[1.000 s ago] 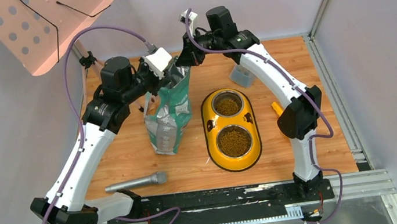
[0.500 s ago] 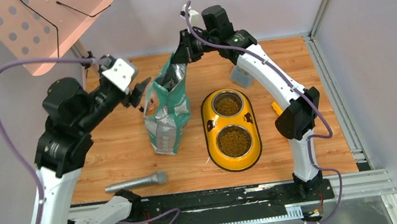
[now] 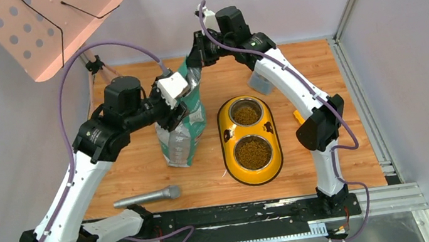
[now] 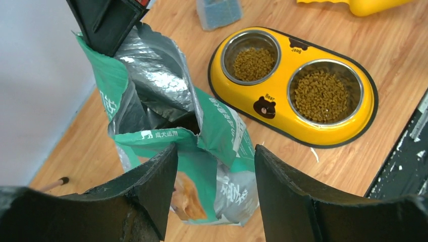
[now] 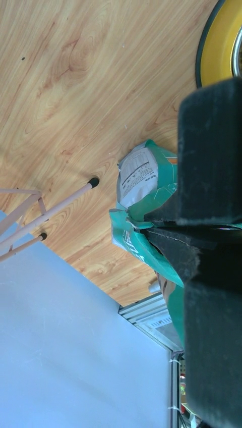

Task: Serve the pet food

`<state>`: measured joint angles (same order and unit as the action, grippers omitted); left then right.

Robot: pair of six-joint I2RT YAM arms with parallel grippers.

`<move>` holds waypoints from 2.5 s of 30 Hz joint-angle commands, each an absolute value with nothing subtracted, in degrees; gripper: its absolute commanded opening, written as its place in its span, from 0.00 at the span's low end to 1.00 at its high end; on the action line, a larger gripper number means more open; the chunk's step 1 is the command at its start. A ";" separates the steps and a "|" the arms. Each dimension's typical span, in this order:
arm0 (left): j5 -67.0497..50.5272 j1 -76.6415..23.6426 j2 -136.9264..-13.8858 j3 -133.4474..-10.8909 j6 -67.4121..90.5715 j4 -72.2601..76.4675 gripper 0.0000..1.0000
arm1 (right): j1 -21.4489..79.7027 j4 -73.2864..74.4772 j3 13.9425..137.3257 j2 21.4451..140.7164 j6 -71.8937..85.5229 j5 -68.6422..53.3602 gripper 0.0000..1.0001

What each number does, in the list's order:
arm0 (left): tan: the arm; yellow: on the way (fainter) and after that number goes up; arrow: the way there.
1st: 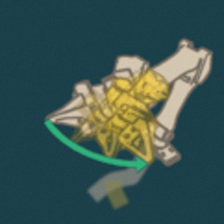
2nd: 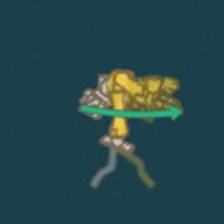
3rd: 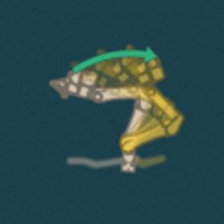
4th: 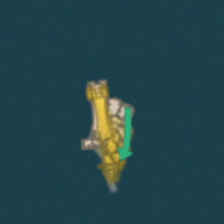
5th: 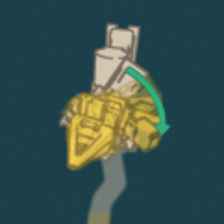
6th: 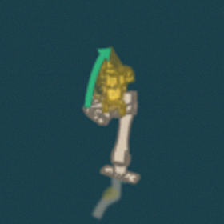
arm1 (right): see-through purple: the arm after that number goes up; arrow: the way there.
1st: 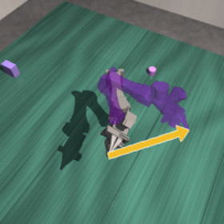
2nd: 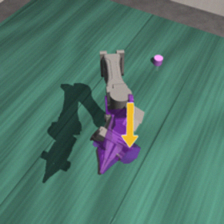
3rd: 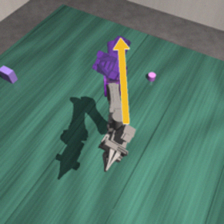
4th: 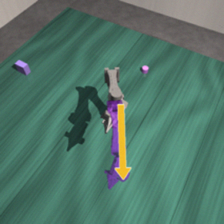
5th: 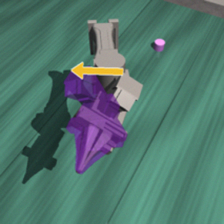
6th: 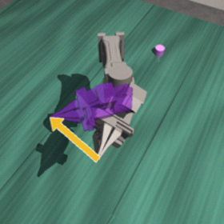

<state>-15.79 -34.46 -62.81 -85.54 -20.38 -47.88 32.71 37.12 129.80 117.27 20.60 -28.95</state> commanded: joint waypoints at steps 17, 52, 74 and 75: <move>-7.56 -37.30 -64.18 -86.26 -15.47 -41.74 0.00 | 31.99 29.39 134.88 116.47 22.94 -17.88 0.00; -8.05 -23.64 -54.19 -83.93 -28.77 -43.16 0.36 | 18.08 19.24 123.17 103.69 24.03 -62.13 0.64; -9.98 -23.64 -62.79 -78.51 -25.04 -30.77 0.33 | 14.50 17.55 113.11 106.20 13.15 -78.74 0.64; -9.69 -23.64 -62.60 -78.16 -25.53 -30.24 0.30 | 14.53 17.74 112.43 106.03 12.19 -78.90 0.64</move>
<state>-10.76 -23.86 -63.44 -78.94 -26.22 -35.66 14.33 19.46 113.51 106.74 15.07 -75.90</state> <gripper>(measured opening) 0.362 0.634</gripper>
